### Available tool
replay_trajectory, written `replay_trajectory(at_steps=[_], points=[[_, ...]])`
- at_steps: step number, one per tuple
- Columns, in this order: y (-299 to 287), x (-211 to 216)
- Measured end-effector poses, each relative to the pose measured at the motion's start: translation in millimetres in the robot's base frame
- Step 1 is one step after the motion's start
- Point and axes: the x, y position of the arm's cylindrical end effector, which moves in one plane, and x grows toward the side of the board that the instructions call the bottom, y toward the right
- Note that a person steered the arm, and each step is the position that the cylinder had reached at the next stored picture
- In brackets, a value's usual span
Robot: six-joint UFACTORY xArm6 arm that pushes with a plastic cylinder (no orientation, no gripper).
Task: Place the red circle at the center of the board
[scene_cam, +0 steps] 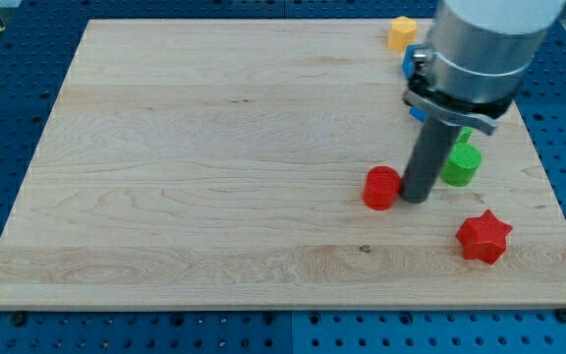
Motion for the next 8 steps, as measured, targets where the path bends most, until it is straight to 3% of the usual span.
replay_trajectory(at_steps=[2, 4, 5, 8], points=[[-62.1, 2.5], [-61.7, 49.9], [-65.8, 49.6], [-118.1, -18.7]])
